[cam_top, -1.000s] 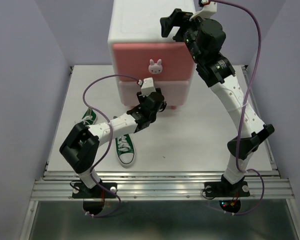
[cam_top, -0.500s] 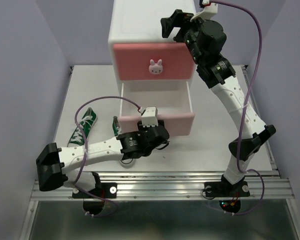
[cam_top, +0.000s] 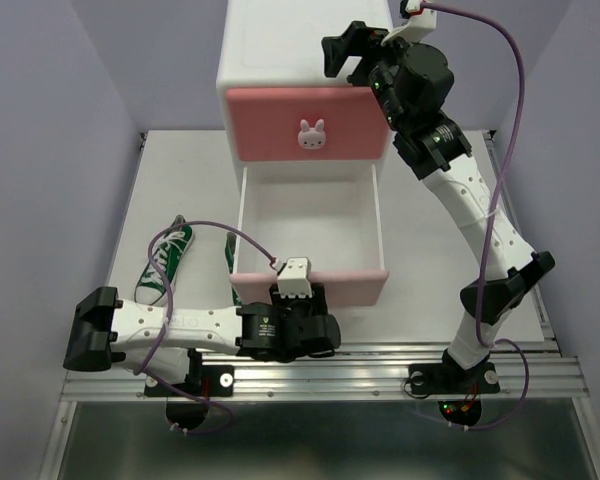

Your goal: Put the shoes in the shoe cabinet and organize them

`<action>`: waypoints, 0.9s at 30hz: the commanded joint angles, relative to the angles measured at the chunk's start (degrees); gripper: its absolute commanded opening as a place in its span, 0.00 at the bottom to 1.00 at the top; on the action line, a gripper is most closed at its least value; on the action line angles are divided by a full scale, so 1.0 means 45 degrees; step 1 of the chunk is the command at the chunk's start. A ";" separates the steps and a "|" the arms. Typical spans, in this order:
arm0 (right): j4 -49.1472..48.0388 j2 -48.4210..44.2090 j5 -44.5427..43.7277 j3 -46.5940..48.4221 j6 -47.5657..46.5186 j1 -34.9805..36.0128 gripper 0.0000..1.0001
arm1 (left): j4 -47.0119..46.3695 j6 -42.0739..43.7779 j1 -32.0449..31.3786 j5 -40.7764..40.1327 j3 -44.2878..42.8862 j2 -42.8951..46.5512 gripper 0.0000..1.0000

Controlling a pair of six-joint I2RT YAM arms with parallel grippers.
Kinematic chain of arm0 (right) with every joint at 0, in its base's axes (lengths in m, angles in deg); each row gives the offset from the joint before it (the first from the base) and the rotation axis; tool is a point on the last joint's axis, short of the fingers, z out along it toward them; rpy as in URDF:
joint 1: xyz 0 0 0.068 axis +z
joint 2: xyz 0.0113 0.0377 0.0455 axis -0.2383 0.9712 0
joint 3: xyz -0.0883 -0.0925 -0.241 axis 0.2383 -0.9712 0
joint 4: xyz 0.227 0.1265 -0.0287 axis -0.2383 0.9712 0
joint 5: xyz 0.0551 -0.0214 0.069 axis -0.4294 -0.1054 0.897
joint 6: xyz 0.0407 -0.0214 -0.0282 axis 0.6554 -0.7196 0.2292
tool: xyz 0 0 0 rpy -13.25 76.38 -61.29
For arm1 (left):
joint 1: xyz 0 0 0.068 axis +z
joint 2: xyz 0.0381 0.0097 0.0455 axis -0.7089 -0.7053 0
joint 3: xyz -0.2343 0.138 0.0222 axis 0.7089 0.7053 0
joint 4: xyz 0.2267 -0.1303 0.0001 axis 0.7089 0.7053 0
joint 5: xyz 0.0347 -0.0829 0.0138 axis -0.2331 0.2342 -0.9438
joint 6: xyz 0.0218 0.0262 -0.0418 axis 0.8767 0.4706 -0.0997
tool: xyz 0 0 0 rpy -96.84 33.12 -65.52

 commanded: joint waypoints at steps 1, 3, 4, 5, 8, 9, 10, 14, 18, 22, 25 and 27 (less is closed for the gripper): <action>0.4067 0.1324 -0.0602 -0.1160 0.1012 -0.0126 1.00 | 0.0755 -0.1543 -0.0946 0.4045 -0.0308 0.0063 0.80; 0.4029 0.1324 -0.0640 -0.1004 0.0895 -0.0126 1.00 | 0.1124 -0.1543 -0.0946 0.3966 -0.0562 0.0024 0.96; 0.4028 0.1343 -0.0660 -0.0965 0.0855 -0.0126 1.00 | 0.1340 -0.1717 -0.0965 0.3946 -0.0815 -0.0014 0.99; 0.4028 0.1324 -0.0641 -0.0945 0.0778 -0.0126 1.00 | 0.1864 -0.1854 -0.0985 0.3965 -0.0953 0.0004 0.99; 0.4009 0.1188 -0.0679 -0.1042 0.0660 -0.0126 1.00 | 0.3268 -0.2634 -0.1004 0.3810 -0.1753 0.0258 0.99; 0.3990 0.1149 -0.0661 -0.1100 0.0602 -0.0126 1.00 | 0.3585 -0.2849 -0.1024 0.3674 -0.2007 0.0394 0.99; 0.3989 0.1071 -0.0660 -0.1159 0.0582 -0.0126 1.00 | 0.3781 -0.2948 -0.1024 0.3576 -0.2260 0.0511 0.99; 0.3911 0.0680 -0.0524 -0.1784 0.0406 -0.0126 1.00 | 0.4426 -0.3106 -0.1005 0.2583 -0.4173 0.0767 0.99; 0.3833 0.0290 -0.0270 -0.2155 0.0230 -0.0126 1.00 | 0.6576 -0.2932 -0.0908 0.1468 -0.6810 -0.0014 0.99; 0.3891 -0.0101 -0.0348 -0.2331 0.0113 -0.0126 1.00 | 0.6557 -0.2619 -0.0090 0.0355 -0.8703 0.0102 0.99; 0.3930 -0.0394 -0.0367 -0.2390 0.0249 -0.0126 1.00 | 0.6305 -0.1299 0.1430 0.0136 -0.8826 0.0141 0.99; 0.4164 -0.0434 -0.0368 -0.2351 0.0464 -0.0126 1.00 | 0.5371 0.0596 0.3617 0.0780 -0.8786 0.0142 0.99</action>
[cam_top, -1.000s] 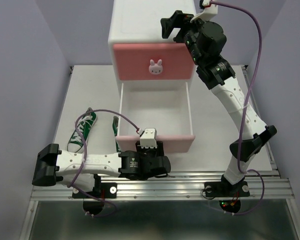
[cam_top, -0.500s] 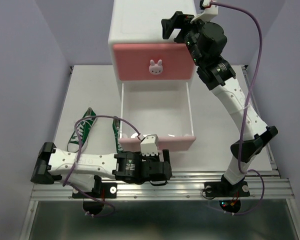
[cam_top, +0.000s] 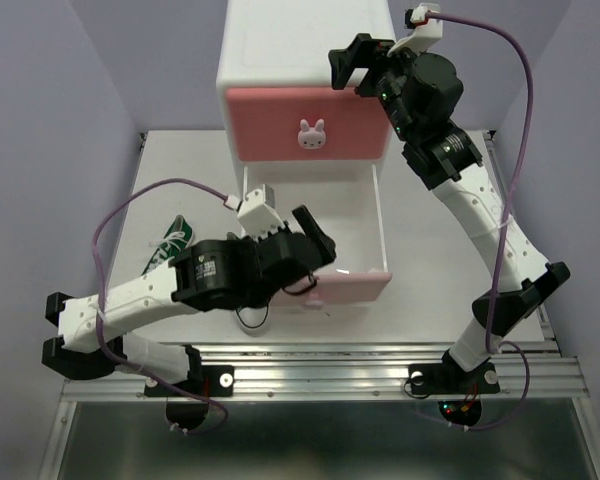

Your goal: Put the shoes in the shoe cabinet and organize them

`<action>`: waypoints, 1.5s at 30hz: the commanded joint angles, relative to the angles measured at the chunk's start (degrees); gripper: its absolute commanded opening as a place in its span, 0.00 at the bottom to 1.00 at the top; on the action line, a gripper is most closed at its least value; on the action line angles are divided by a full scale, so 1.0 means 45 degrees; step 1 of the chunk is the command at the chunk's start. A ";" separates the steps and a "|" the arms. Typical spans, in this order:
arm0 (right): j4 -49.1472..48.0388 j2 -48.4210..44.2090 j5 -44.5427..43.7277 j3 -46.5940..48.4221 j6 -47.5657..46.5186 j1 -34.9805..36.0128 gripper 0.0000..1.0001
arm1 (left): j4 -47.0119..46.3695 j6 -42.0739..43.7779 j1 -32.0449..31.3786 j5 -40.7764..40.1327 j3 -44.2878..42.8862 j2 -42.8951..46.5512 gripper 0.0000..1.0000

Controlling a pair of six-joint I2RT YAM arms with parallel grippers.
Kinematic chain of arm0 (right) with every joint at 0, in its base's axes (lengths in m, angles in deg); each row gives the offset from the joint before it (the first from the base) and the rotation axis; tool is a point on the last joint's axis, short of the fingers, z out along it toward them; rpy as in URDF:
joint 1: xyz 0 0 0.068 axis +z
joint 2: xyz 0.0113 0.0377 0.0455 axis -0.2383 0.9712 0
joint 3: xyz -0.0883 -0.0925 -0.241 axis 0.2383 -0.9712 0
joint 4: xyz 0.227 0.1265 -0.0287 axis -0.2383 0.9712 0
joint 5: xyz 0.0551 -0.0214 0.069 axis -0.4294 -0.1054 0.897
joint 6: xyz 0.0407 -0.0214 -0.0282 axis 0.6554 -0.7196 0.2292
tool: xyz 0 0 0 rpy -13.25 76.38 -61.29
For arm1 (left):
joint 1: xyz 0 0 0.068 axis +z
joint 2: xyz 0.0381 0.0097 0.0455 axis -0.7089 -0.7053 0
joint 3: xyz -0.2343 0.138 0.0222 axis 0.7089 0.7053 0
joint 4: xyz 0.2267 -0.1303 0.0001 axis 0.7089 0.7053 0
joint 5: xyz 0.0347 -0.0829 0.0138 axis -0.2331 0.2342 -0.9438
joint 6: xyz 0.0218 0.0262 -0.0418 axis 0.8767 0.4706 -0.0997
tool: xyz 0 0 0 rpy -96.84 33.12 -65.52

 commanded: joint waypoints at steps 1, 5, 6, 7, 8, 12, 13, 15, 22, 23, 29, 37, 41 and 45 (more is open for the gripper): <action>0.4141 0.0863 -0.0309 -0.0821 0.0916 -0.0130 1.00 | -0.1032 0.3969 0.2801 -0.0506 -0.0504 -0.0086 0.99; 0.4511 0.0843 -0.0328 -0.0491 0.0897 -0.0130 1.00 | -0.3146 0.6415 0.5730 0.0991 -0.0587 -0.0283 0.99; 0.4590 0.0863 -0.0367 -0.0392 0.0897 -0.0130 1.00 | -0.3518 0.6465 0.6896 0.1212 -0.0527 -0.0302 0.99; 0.4648 0.0882 -0.0445 -0.0314 0.0916 -0.0130 1.00 | -0.3444 0.6214 0.7469 0.1272 -0.0468 -0.0360 0.99; 0.4862 0.0921 -0.0445 -0.0158 0.0916 -0.0130 1.00 | -0.3444 0.5979 0.8074 0.1582 -0.0197 -0.0361 0.99; 0.5448 0.1038 -0.0465 0.0253 0.1111 -0.0130 1.00 | -0.3698 0.6171 1.0596 0.2794 0.0411 -0.0244 0.99; 0.5508 0.1019 -0.0465 0.0273 0.1112 -0.0130 1.00 | -0.3524 0.6443 1.0812 0.2816 0.0411 -0.0283 0.99; 0.5664 0.1019 -0.0542 0.0370 0.1053 -0.0130 1.00 | -0.2494 0.6272 1.1379 0.2874 0.0353 -0.0438 0.99; 0.6309 0.0903 -0.1049 0.0703 0.1052 -0.0130 1.00 | -0.1493 0.5372 1.2650 0.5646 0.2148 -0.0283 0.98; 0.6406 0.0863 -0.1089 0.0645 0.1130 -0.0130 1.00 | -0.1085 0.4985 1.2650 0.5744 0.2575 -0.0302 0.98; 0.6543 0.0453 -0.1324 0.0527 0.1365 -0.0130 1.00 | -0.2174 0.4787 1.2806 0.7034 0.5195 0.0225 0.97; 0.6758 0.0413 -0.1402 0.0937 0.1483 -0.0130 1.00 | -0.2310 0.4609 1.3529 0.6761 0.5725 0.0381 0.98; 0.6817 0.0453 -0.1266 0.1015 0.1619 -0.0130 1.00 | -0.2506 0.4765 1.3627 0.6683 0.4790 0.0635 0.98; 0.6817 0.0492 -0.1285 0.1132 0.1620 -0.0130 1.00 | -0.2390 0.5914 1.3627 0.6508 0.2159 0.0265 0.98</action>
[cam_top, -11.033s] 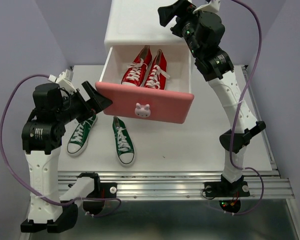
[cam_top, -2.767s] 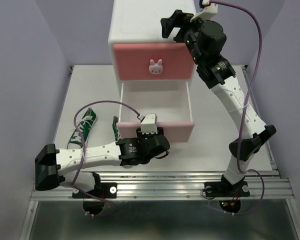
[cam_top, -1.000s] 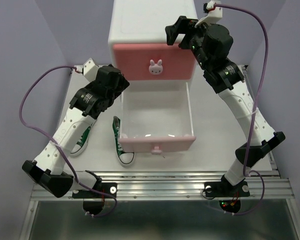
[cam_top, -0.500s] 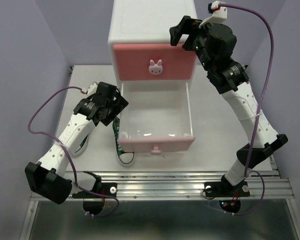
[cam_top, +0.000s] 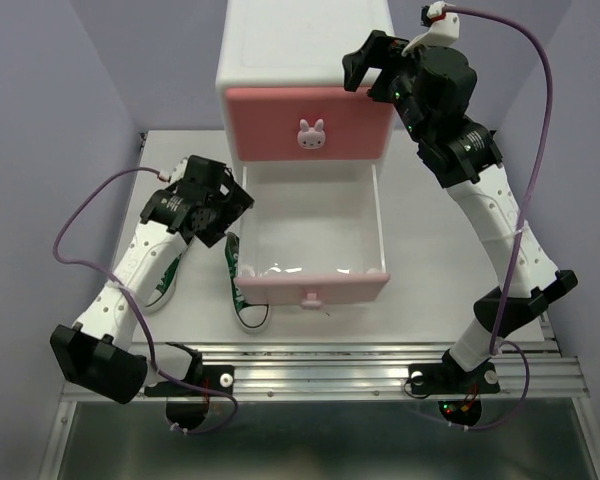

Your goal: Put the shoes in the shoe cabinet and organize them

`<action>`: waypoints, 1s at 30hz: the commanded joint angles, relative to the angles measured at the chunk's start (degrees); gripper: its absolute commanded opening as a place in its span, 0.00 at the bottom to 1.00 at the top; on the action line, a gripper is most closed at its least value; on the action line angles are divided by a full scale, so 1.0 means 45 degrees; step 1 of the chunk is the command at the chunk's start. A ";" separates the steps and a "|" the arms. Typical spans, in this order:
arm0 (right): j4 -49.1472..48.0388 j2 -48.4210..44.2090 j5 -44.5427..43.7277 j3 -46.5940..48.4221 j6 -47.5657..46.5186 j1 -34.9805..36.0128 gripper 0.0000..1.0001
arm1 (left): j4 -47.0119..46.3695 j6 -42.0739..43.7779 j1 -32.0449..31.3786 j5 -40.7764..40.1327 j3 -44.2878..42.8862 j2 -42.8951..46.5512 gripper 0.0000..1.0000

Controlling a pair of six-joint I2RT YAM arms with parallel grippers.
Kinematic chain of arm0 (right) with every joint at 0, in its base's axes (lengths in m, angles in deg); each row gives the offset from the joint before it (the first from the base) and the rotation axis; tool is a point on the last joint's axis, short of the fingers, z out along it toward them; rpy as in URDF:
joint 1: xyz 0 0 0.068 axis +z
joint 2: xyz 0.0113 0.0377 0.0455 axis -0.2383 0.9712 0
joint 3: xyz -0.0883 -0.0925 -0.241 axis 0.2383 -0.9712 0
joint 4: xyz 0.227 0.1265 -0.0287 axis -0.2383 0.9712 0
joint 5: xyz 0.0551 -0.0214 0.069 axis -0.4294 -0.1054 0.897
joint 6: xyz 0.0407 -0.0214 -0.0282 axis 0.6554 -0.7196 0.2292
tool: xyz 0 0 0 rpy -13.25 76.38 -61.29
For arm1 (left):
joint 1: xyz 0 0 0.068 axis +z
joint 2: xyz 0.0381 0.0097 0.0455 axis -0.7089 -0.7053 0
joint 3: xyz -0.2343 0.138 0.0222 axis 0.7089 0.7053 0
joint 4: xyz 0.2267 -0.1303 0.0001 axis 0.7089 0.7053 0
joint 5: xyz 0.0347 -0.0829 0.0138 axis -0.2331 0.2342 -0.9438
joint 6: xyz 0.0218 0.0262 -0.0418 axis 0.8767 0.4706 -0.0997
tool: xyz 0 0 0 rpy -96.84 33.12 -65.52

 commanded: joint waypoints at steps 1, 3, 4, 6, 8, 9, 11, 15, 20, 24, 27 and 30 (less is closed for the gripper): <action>0.3465 0.0686 -0.0377 -0.0407 0.0468 -0.0126 1.00 | 0.0544 0.1245 0.0343 -0.1060 -0.2570 0.0012 0.98; 0.3446 0.0647 -0.0397 -0.0427 0.0488 -0.0126 1.00 | 0.0681 0.1461 0.0343 -0.1254 -0.3389 -0.0067 0.99; 0.3446 0.0589 -0.0397 -0.0407 0.0449 -0.0126 1.00 | 0.0760 0.1365 0.0362 -0.1410 -0.3606 0.0068 0.99; 0.3446 0.0550 -0.0377 -0.0311 0.0255 -0.0126 1.00 | 0.0799 0.1074 0.0362 -0.1528 -0.3550 0.0282 0.99; 0.3446 0.0491 -0.0551 -0.0251 0.0040 -0.0126 1.00 | 0.0858 0.0915 0.0362 -0.1530 -0.3278 0.0479 0.99; 0.3523 0.0452 -0.0630 -0.0174 -0.0136 -0.0126 1.00 | 0.1109 0.0838 0.0382 -0.1529 -0.2967 0.0480 0.99; 0.3582 0.0374 -0.0903 -0.0056 -0.0254 -0.0126 1.00 | 0.1559 0.0428 0.0401 -0.1684 -0.2518 0.0422 0.99; 0.3758 0.0373 -0.1196 0.0917 -0.1073 -0.0126 1.00 | 0.1797 -0.0392 0.1064 -0.1160 -0.1092 0.0947 0.99; 0.3194 0.0278 -0.1841 0.2678 -0.1836 -0.0126 1.00 | 0.1385 -0.0512 0.1865 -0.0358 0.0121 0.1359 0.99; 0.1262 -0.1206 -0.2173 0.1041 -0.1271 -0.0126 1.00 | 0.1757 0.0093 0.2081 -0.0338 -0.0092 0.0501 0.99; 0.0751 -0.1676 -0.2329 0.0861 -0.1036 -0.0126 1.00 | 0.1717 0.0892 0.2159 -0.0435 -0.0345 -0.0375 0.99; 0.0751 -0.1814 -0.2720 0.0882 -0.1191 -0.0126 1.00 | 0.1853 0.1285 0.2198 -0.0668 -0.0658 -0.1490 0.99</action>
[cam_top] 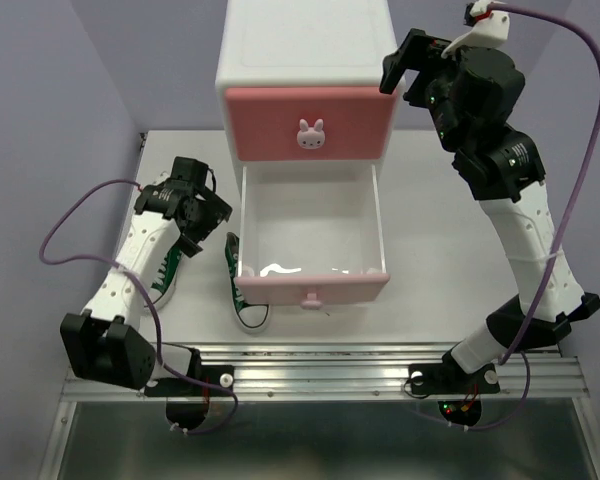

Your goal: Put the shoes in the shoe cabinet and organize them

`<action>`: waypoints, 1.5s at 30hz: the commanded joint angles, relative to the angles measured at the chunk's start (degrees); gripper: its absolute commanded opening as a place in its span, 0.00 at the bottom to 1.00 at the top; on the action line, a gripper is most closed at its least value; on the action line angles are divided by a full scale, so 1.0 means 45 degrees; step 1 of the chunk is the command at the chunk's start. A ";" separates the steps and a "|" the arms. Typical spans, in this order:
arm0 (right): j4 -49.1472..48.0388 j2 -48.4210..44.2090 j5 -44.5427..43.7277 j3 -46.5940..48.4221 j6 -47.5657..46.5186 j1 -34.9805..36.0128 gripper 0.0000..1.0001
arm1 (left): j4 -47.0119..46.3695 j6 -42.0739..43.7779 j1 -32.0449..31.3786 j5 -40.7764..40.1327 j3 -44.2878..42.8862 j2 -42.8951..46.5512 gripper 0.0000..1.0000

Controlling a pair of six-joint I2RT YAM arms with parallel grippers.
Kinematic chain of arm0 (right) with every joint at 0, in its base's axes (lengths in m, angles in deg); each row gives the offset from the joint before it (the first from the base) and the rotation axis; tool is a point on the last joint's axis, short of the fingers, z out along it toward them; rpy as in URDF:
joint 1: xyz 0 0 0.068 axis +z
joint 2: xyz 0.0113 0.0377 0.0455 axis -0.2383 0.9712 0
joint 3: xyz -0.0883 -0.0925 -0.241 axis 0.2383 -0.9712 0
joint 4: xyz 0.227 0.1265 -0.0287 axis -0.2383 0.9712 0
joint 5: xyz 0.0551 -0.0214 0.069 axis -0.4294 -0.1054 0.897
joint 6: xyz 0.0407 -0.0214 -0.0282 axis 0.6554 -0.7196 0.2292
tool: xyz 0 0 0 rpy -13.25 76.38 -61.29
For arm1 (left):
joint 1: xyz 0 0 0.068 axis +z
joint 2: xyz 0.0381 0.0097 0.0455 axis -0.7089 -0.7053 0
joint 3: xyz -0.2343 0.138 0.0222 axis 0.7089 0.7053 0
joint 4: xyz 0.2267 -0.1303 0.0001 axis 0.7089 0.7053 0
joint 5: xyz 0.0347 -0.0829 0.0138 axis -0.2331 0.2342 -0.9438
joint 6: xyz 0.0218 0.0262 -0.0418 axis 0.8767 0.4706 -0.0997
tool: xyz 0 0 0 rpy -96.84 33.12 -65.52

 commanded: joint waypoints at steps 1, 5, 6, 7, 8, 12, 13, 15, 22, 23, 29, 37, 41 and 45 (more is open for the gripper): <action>-0.1211 -0.0740 -0.0812 0.0105 -0.0268 -0.0043 1.00 | 0.0188 0.1125 0.0124 -0.0329 -0.0606 -0.1341 0.98; -0.1211 -0.0702 -0.0930 0.0124 -0.0465 -0.0043 1.00 | -0.0630 0.1809 0.0124 -0.0565 -0.0235 -0.2143 0.96; -0.1211 -0.0663 -0.0930 0.0182 -0.0465 -0.0043 1.00 | -0.1116 0.2004 0.0124 -0.0391 -0.0119 -0.2260 0.96; -0.1211 -0.0566 -0.0949 0.0279 -0.0465 -0.0043 1.00 | -0.1372 0.2219 0.0124 -0.0254 -0.0098 -0.2339 0.95; -0.1211 -0.0526 -0.0969 0.0299 -0.0485 -0.0043 1.00 | -0.1471 0.2375 0.0124 -0.0175 -0.0079 -0.2494 0.94; -0.0998 -0.0312 -0.1027 0.0553 -0.0660 -0.0043 1.00 | -0.2190 0.2746 0.0124 0.0175 0.0582 -0.3372 0.87; -0.0958 -0.0272 -0.1047 0.0592 -0.0661 -0.0043 1.00 | -0.2446 0.2825 0.0124 0.0332 0.0818 -0.3433 0.86; -0.0744 -0.0175 -0.1125 0.0690 -0.0699 -0.0043 1.00 | -0.3283 0.2982 0.0124 0.0780 0.1654 -0.3492 0.84; 0.0135 -0.0136 -0.0950 0.0437 -0.0622 -0.0043 1.00 | -0.4654 0.3021 -0.0148 0.1485 0.2851 -0.3901 0.84; 0.0291 -0.0155 -0.0872 0.0378 -0.0622 -0.0043 1.00 | -0.4772 0.3002 -0.0381 0.1583 0.2929 -0.4037 0.84; 0.0371 -0.0116 -0.0851 0.0241 -0.0738 -0.0043 1.00 | -0.4910 0.2690 -0.1320 0.1448 0.2969 -0.4818 0.12; 0.0390 -0.0233 -0.0969 0.0046 -0.0895 -0.0043 1.00 | -0.2651 0.2923 -0.1205 -0.0600 0.2443 -0.4079 0.00; 0.0390 -0.0369 -0.1008 -0.0149 -0.0837 -0.0043 1.00 | -0.1395 0.3410 -0.0579 -0.1834 0.2284 -0.3201 0.00; 0.0371 -0.0428 -0.0988 -0.0247 -0.0876 -0.0043 1.00 | -0.0400 0.3705 0.0823 -0.2728 0.1973 -0.1698 0.00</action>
